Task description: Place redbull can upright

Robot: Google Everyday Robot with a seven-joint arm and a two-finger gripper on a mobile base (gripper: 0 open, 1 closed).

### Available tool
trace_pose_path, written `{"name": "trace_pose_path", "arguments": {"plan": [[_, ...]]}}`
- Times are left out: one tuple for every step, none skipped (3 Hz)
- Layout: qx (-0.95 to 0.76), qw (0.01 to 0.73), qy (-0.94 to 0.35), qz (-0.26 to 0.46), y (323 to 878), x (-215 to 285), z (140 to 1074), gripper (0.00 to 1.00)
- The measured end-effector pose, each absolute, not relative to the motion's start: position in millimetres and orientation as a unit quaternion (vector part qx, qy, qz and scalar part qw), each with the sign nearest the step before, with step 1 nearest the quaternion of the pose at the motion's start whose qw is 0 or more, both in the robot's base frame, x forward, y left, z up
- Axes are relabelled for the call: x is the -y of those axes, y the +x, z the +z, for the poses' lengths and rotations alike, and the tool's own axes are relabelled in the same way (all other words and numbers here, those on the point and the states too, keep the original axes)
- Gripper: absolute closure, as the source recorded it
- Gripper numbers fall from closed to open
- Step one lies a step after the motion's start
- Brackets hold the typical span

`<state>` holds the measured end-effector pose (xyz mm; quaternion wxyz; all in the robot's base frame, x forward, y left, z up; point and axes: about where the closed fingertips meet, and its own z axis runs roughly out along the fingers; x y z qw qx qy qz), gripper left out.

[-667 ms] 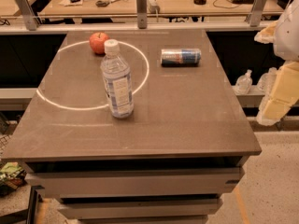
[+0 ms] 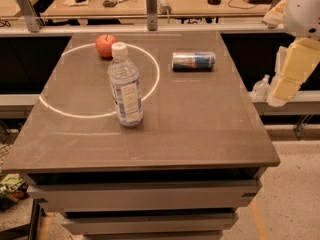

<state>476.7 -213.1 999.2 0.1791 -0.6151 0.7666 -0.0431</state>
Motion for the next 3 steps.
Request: {"name": "trace_pose_path", "arguments": {"plan": [[-0.757,0.186,-0.625,-0.049,510.6,206.6,1009.3,0.00],[-0.747,0.190,-0.635,-0.054,545.1,195.1,1016.8,0.00],[-0.740,0.172,-0.648,-0.054,583.1,183.9,1009.9,0.00]]}}
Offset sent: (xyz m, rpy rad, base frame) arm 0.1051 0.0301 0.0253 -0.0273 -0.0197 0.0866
